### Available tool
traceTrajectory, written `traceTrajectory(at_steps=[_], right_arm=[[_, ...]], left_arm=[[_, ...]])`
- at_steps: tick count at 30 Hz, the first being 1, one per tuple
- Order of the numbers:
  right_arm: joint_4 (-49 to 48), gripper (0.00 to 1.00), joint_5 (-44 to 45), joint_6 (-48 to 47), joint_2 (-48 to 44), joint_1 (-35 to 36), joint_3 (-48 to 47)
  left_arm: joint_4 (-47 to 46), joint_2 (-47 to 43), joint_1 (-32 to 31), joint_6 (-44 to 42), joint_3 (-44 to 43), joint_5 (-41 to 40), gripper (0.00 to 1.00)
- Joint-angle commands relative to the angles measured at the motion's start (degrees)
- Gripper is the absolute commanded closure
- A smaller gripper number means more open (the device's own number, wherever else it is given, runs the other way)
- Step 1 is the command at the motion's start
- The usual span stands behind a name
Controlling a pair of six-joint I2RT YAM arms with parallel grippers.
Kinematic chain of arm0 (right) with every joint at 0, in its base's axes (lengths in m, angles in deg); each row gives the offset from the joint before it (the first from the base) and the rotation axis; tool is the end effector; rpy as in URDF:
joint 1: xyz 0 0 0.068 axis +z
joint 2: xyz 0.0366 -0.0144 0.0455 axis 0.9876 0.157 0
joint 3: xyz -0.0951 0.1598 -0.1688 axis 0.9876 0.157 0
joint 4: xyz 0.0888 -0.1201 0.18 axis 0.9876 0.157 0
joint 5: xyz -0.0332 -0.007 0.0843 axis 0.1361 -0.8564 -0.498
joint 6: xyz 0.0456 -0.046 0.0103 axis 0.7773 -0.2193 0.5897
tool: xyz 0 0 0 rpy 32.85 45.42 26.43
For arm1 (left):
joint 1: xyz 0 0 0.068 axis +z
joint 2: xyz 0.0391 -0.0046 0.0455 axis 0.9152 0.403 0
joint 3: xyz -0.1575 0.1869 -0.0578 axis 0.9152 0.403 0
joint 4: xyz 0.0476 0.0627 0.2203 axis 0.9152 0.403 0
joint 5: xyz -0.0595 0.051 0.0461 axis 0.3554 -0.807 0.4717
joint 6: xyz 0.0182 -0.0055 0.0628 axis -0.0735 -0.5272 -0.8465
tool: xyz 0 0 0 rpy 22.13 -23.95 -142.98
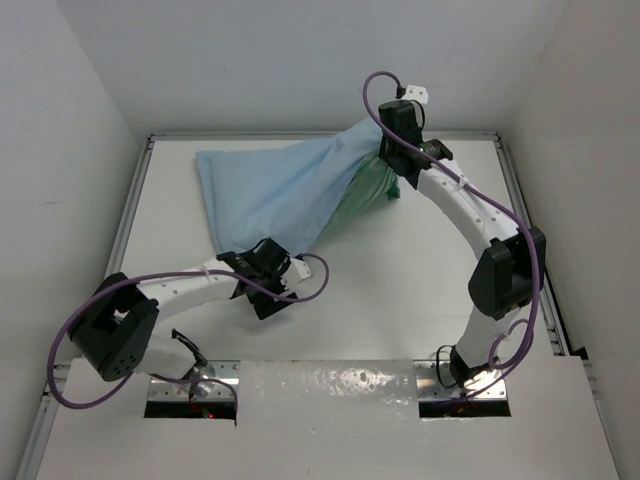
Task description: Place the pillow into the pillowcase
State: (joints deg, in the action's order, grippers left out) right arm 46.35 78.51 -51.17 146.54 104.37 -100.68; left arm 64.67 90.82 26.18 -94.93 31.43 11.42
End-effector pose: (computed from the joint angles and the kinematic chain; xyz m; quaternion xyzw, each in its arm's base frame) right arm 0.3709 0.1312 0.3172 0.1710 0.8352 -0.0069 0.5227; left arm 0.1694 -0.1367 0.1467 0.5362 0.8228 0.0203 0.1875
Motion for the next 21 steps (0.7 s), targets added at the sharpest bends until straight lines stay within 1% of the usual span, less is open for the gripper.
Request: traceTrajectory(at_steps=[1,3,6,8,9,10,11,12,14,16,17,18,19,20,21], right_arm=[[-3.97,1.0,0.37,-0.75,-3.4,0.25,-0.01],[-3.79,1.0,0.99,-1.46,-3.49,0.25,-0.09],[-4.14,1.0,0.99,-2.25,-3.67,0.24,-0.18],[-4.58,1.0,0.99,-2.43,-3.84,0.24,-0.09],[-4.93,1.0,0.99,-2.52,-3.93,0.16,0.25],[-5.11,1.0,1.16,-2.52,-4.1,0.16,0.43],[-5.2,1.0,0.99,-2.52,-4.19,0.07,0.7],[-5.2,1.0,0.99,-2.43,-4.54,-0.28,0.96],[-5.2,1.0,0.38,-1.56,-5.42,-0.89,1.57],[-5.64,1.0,-0.42,-0.94,-6.39,-2.12,2.98],[-5.81,1.0,-0.33,-1.02,-7.61,-2.74,3.5],[-6.08,1.0,-0.24,-1.28,-8.23,-3.0,4.21],[-6.08,1.0,-0.5,-1.81,-8.85,-3.09,4.3],[-5.99,1.0,-0.94,-3.12,-9.55,-3.7,4.21],[-5.29,1.0,-1.29,-3.91,-10.77,-3.88,3.34]], left_arm=[[-4.27,2.91,0.15,-1.44,0.25,3.75,0.21],[-4.18,4.85,0.24,-1.54,0.33,3.68,0.28],[-5.32,6.35,0.41,-1.98,2.17,2.45,0.29],[-6.19,7.4,1.11,-2.5,3.05,2.62,0.39],[-6.63,7.32,2.16,-2.94,3.4,3.58,0.5],[-7.16,7.32,2.61,-3.03,3.76,3.59,0.68],[-8.9,6.97,2.87,-2.25,4.54,2.37,0.98],[-9.62,6.62,3.83,-2.24,4.9,1.23,1.0],[-10.41,5.21,5.94,-2.68,4.9,-0.01,1.0],[-10.07,2.93,8.4,-2.68,3.07,-2.2,1.0],[-9.11,1.88,11.98,-2.68,1.93,-3.08,1.0],[-8.23,0.65,14.02,-3.2,0.26,-4.83,1.0],[-7.09,-2.15,16.21,-3.73,-4.63,-5.54,1.0],[-3.68,-3.48,20.41,-4.26,-7.9,-6.25,1.0],[-1.74,-4.88,22.11,-5.39,-11.93,-7.73,1.0]])
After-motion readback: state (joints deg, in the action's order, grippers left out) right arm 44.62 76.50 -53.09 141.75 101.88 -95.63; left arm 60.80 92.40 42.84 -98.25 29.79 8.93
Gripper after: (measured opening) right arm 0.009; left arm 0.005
